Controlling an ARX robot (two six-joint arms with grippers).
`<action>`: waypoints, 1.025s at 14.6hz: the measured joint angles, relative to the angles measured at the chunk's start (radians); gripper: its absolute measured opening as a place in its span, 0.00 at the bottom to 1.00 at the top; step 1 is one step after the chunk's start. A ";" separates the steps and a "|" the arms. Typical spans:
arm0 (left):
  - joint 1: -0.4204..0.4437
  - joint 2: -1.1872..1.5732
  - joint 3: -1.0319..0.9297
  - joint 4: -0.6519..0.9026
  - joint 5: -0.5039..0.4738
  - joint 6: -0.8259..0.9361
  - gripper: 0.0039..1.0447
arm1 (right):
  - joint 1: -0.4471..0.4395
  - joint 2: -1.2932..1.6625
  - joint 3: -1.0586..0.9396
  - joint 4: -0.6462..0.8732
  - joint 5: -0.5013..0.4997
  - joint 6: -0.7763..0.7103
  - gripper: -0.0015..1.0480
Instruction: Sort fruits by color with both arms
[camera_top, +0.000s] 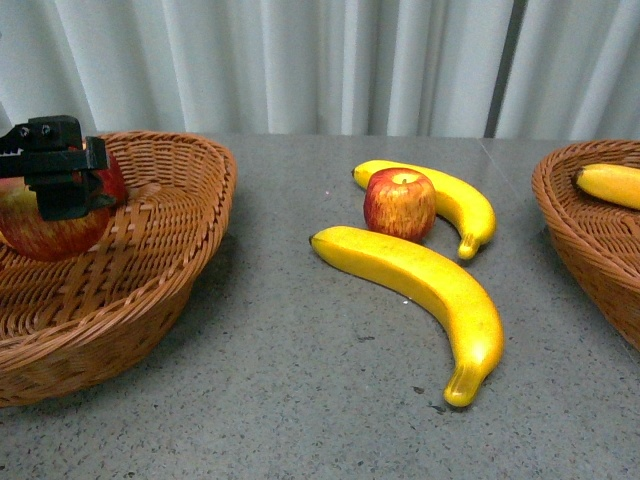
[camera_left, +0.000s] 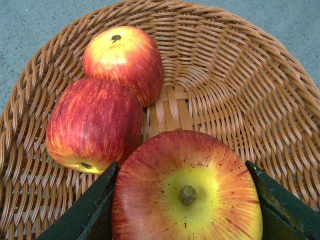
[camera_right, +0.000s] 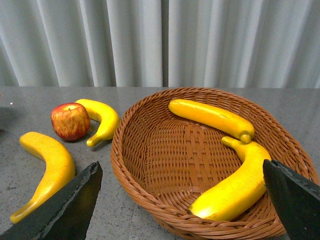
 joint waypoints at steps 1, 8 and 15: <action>0.000 0.000 -0.002 0.000 -0.002 0.000 0.62 | 0.000 0.000 0.000 0.000 0.000 0.000 0.94; -0.014 0.000 -0.062 0.026 -0.012 0.020 0.65 | 0.000 0.000 0.000 0.000 0.000 0.000 0.94; -0.112 -0.217 -0.038 0.025 0.033 0.090 0.94 | 0.000 0.000 0.000 0.000 0.000 0.000 0.94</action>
